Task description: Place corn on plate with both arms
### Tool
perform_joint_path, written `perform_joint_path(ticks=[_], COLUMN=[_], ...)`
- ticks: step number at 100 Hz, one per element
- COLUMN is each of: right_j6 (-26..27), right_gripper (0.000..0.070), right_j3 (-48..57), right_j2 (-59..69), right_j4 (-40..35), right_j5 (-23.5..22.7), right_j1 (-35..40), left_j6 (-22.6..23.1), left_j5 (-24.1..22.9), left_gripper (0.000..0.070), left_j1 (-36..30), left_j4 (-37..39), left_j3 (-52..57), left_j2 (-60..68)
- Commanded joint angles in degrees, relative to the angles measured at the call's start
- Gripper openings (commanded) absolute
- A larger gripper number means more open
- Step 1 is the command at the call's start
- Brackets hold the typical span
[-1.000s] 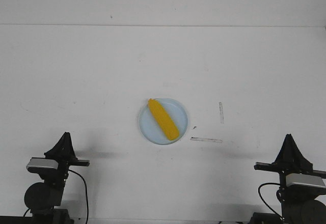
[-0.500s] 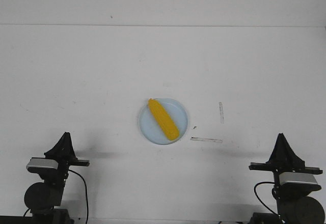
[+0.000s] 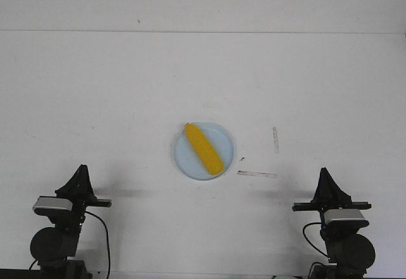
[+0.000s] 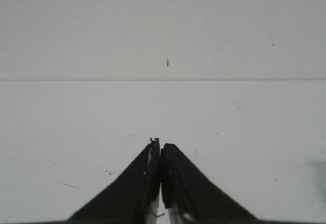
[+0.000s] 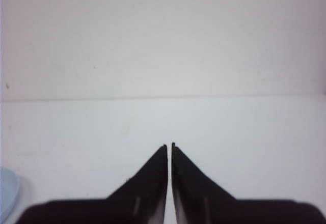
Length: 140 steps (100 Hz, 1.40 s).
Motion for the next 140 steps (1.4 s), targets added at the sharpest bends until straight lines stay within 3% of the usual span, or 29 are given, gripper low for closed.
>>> perform_joint_path(ticks=[1,140], right_j6=[-0.13,-0.2], right_gripper=[0.0012,0.0012], right_j3=[-1.64,-1.55], right_j2=[-0.15,-0.15], right_j4=[3.48,1.75], right_j5=[0.02,0.17], right_j1=[0.11,0.11], left_j6=[-0.07,-0.07], left_j5=[0.07,0.07], left_gripper=[0.0001,0.0001], left_j1=[0.02,0.02], left_j4=[0.85,0.87], left_j3=[-1.22,-1.22], left_j2=[-0.15,-0.15])
